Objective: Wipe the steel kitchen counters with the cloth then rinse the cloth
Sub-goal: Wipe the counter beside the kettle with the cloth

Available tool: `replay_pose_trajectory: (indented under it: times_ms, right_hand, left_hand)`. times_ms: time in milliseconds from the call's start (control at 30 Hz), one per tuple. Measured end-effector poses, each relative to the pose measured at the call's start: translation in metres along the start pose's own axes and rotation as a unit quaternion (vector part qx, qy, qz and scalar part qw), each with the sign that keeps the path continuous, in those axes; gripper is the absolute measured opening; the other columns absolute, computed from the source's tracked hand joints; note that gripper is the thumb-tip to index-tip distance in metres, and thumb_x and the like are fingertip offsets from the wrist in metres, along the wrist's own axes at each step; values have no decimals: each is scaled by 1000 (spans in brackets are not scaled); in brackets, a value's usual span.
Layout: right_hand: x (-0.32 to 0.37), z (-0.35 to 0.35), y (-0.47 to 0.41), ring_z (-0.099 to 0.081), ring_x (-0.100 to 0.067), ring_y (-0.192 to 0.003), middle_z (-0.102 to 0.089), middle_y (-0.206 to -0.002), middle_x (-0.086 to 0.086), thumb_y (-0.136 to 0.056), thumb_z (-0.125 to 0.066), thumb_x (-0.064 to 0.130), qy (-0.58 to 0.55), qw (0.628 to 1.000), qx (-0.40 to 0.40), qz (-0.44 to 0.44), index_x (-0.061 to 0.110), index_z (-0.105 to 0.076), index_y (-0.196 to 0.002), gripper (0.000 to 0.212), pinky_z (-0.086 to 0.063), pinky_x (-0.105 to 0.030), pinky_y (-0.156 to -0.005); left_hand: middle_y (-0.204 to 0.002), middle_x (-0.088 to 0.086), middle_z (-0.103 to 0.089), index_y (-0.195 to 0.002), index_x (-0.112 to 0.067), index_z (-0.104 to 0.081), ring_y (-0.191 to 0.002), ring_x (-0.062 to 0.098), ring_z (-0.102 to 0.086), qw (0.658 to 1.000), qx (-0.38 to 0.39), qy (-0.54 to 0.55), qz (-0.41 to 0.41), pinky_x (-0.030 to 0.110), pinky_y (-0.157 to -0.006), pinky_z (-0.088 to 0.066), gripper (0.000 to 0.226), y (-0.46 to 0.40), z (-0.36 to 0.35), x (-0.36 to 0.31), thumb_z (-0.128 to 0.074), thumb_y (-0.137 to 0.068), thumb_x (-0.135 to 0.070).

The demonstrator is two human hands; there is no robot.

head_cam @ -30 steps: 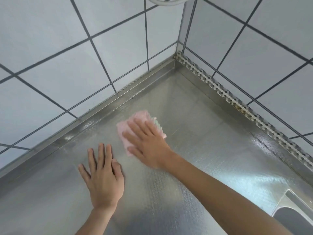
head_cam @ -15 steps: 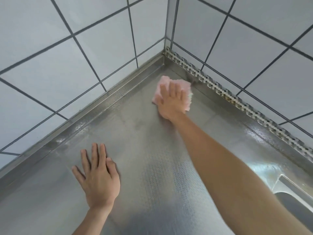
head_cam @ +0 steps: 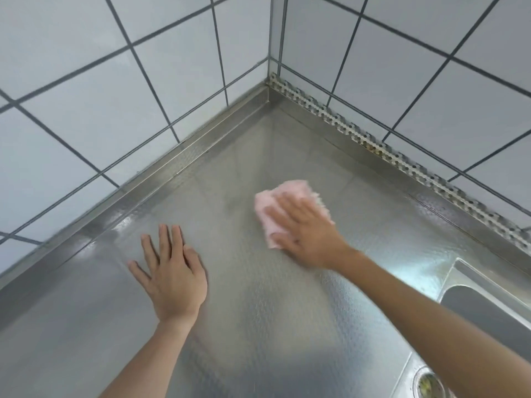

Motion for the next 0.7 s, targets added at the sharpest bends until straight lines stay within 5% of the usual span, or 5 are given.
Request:
replay_pose_trajectory:
  times_ms: [133, 267, 533, 700]
  right_hand:
    - [-116, 23, 35, 2, -26, -162, -3, -176, -9, -108, -16, 52, 8, 975, -25, -221, 25, -4, -167, 66, 2, -52, -130]
    - [-117, 21, 9, 0, -35, -159, -5, -172, -10, -106, -17, 47, -10, 934, -42, -355, 27, -2, -165, 64, 0, -59, -127]
    - [89, -40, 6, 10, -30, -161, 1, -176, -7, -112, -25, 44, -8, 997, -10, -70, 28, -11, -167, 59, 14, -52, -127]
    - [81, -45, 120, -7, -24, -162, -17, -174, -2, -110, -32, 47, -7, 1000, -23, 12, 27, -28, -164, 58, -2, -50, -131]
  left_hand:
    - [-171, -2, -28, -159, -22, -36, -163, 29, -8, 1000, -4, 13, -2, 67, -125, -6, 50, 0, -1, 1, -29, -110, -30]
    - [-169, -1, -30, -157, -22, -36, -162, 32, -10, 1000, -7, 14, -11, 70, -124, -6, 49, -2, -3, 2, -27, -109, -31]
    - [-168, -2, -30, -154, -21, -37, -161, 31, -10, 1000, 7, 13, -23, 70, -124, -4, 49, -3, -5, 2, -25, -108, -33]
    - [-173, 2, -19, -157, -19, -32, -161, 35, -2, 997, 62, -1, -48, 72, -123, 0, 51, 3, -3, -1, -26, -110, -35]
Point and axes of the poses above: each hand's wrist, its own y-axis away from the middle knuckle, its own z-axis out of the back of the hand, x = y × z, the point moved 10 cm from there along -y, towards the middle knuckle
